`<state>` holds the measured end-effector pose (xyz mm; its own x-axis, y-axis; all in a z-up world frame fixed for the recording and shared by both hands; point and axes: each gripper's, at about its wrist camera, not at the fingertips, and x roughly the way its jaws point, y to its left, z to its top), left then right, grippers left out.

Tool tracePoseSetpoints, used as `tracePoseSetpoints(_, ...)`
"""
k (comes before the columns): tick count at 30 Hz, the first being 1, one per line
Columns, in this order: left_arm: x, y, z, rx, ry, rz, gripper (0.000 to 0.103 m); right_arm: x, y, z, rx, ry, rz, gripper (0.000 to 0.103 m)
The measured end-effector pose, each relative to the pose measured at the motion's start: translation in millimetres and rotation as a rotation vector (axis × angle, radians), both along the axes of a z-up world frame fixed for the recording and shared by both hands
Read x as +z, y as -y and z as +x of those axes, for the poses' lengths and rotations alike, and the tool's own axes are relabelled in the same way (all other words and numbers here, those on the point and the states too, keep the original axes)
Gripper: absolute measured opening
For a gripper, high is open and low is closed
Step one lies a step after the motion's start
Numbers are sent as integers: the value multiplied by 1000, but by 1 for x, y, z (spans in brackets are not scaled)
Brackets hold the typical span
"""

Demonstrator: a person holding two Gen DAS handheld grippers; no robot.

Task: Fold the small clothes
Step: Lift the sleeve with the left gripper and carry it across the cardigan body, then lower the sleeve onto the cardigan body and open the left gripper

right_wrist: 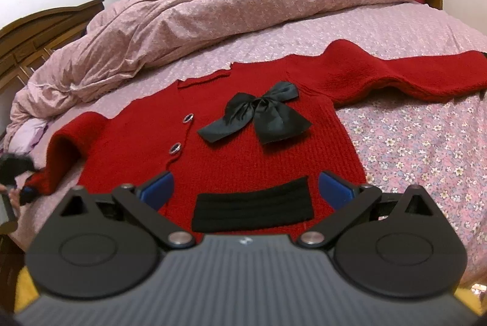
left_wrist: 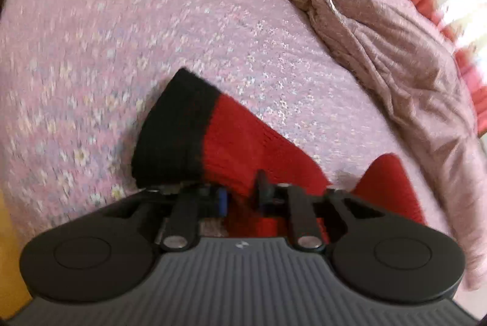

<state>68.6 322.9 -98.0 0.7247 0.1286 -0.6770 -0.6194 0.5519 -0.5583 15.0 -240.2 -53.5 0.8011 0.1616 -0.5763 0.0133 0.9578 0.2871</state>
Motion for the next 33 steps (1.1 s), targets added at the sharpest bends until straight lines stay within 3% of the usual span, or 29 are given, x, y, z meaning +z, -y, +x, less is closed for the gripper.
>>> tracePoseSetpoints(2,0,-1,-8,-2,45,-1,16,1,1,1,-2,0,2,103)
tracePoseSetpoints(6,28,13,-8,-69,81,154,16,3,1,4,-3,1,-5,103)
tracePoseSetpoints(11,103,47,3,-201,193,407,16,4,0,6,2,3,4,103)
tracePoseSetpoints(13,132,63,9,-259,239,456,16,4,0,6,6,4,6,103)
tracePoseSetpoints(18,182,99,30,-402,330,441,16,3,2,4,3,7,25,103)
tracePoseSetpoints(24,212,172,45,-579,430,407,16,2,10,-1,-24,17,50,103)
tracePoseSetpoints(28,213,235,59,-711,455,369,16,1,16,-3,-41,13,67,103)
tracePoseSetpoints(33,186,312,81,-841,398,337,16,-1,26,-8,-61,16,94,103)
